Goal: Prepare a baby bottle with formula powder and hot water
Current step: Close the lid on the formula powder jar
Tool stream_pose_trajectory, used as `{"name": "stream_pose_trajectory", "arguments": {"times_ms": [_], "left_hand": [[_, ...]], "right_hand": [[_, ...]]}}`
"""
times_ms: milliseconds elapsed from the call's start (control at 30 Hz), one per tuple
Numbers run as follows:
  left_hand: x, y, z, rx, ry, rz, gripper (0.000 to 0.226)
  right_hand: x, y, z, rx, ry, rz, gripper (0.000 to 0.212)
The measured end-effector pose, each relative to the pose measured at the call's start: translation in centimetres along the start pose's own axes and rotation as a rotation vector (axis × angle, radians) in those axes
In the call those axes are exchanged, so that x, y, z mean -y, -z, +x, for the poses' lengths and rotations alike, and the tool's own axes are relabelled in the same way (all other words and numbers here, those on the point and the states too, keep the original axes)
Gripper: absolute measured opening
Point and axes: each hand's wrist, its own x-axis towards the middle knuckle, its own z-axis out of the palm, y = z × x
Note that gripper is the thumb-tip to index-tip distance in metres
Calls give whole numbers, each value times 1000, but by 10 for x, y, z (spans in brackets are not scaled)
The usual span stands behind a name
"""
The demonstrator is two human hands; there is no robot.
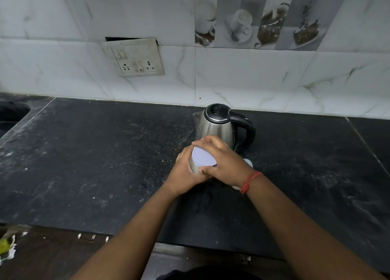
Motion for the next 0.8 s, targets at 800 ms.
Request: {"name": "stream_pose_trajectory", "arguments": {"times_ms": [800], "left_hand": [[-13, 41, -3, 265, 86, -68, 85]], "right_hand": [[3, 26, 22, 210, 170, -407, 71]]}}
